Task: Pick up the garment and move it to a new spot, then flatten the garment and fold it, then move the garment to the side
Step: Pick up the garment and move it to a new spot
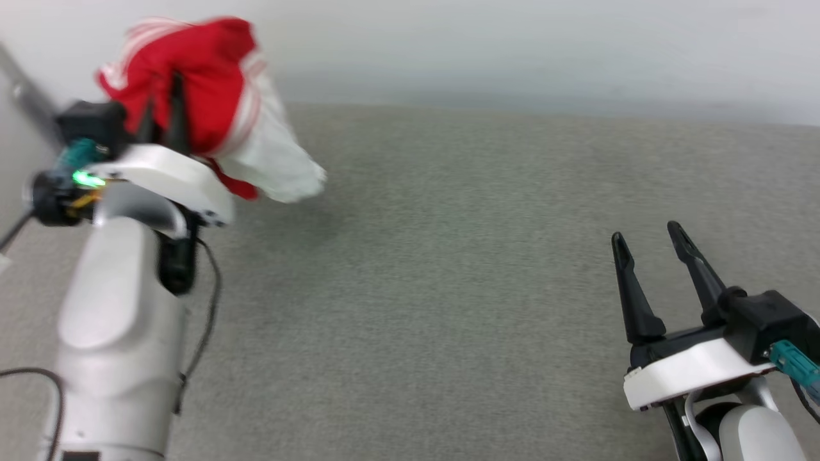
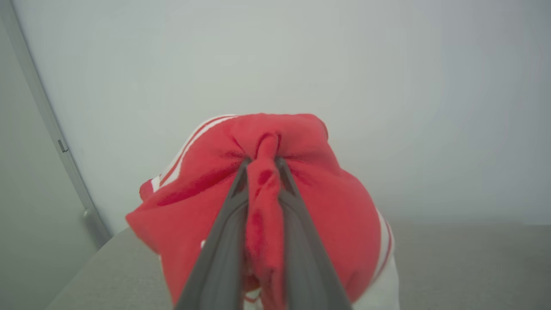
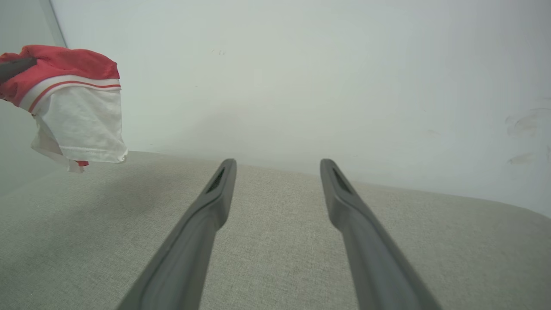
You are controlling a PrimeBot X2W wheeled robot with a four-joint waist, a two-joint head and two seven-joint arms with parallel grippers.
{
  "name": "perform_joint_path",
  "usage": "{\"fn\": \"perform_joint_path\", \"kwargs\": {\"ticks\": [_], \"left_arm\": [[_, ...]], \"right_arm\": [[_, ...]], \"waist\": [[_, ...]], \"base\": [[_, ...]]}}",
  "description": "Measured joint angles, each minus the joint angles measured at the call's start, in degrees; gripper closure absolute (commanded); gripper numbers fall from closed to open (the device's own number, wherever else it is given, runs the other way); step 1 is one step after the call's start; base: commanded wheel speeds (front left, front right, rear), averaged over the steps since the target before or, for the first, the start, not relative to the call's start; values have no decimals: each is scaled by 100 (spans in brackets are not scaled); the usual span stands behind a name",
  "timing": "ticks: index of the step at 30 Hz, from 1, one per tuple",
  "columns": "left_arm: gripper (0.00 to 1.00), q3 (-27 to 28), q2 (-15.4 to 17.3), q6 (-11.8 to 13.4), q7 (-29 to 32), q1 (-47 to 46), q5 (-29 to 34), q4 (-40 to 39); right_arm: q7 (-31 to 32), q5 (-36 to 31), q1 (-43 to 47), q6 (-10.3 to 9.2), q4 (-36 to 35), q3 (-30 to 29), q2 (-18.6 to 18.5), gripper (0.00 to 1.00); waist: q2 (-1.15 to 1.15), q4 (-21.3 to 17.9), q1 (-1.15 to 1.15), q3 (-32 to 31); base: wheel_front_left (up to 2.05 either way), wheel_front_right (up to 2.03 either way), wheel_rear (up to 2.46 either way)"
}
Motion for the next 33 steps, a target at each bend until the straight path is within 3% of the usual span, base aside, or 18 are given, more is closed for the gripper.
{"fn": "perform_joint_path", "kwargs": {"ticks": [10, 19, 20, 21, 22, 27, 33], "left_arm": [[100, -901, -966, -131, 363, 997, -58, -817], [100, -1953, -1181, -144, 735, 2164, -474, -689], [58, -2071, -1178, -143, 769, 2276, -593, -677], [7, -2179, -1177, -114, 764, 2354, -633, -675], [0, -2286, -1177, -85, 720, 2403, -661, -689], [0, -2538, -1179, 168, -57, 2353, -665, -1157], [0, -2372, -1118, 499, -391, 2318, -490, -1633]], "right_arm": [[38, 237, 124, 0, -12, -13, 9, 0], [-27, 390, 160, -1, 79, -110, 8, 0], [-32, 391, 162, 0, 87, -110, 9, 0], [-38, 397, 161, -1, 94, -111, 9, 0], [-48, 397, 159, 0, 109, -111, 10, 0], [-44, 376, 148, 0, 130, -182, 13, 0], [42, 334, 218, 0, 88, -261, 13, 0]], "waist": [[0, -898, 0, -103], [0, -1491, 1, 177], [0, -1511, 0, 215], [0, -1525, 0, 249], [0, -1533, 1, 274], [0, -1346, 0, 196], [0, -1059, 0, 7]], "base": [[0, 0, 0], [0, 0, 0], [0, 0, 0], [0, 0, 0], [0, 0, 0], [0, 0, 0], [0, 0, 0]]}}
